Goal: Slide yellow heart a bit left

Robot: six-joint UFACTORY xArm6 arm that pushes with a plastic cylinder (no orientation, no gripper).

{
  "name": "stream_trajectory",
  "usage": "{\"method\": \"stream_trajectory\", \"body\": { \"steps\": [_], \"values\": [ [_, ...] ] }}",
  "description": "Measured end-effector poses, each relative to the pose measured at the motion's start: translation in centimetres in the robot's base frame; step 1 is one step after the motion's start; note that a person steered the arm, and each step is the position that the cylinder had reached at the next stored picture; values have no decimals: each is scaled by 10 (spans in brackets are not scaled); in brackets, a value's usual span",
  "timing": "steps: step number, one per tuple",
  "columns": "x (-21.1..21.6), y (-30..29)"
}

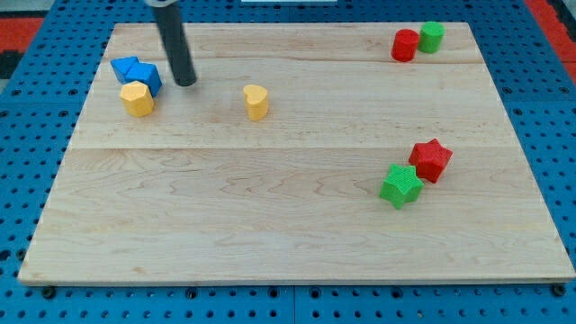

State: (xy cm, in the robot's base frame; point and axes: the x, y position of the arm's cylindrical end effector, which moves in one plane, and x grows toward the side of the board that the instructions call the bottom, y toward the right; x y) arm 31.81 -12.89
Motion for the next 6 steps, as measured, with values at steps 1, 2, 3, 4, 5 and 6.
{"method": "stream_trajectory", "body": {
  "steps": [1,2,3,4,5,6],
  "values": [
    [-5,70],
    [-6,156],
    [4,158],
    [44,158],
    [44,158],
    [44,142]
  ]
}}
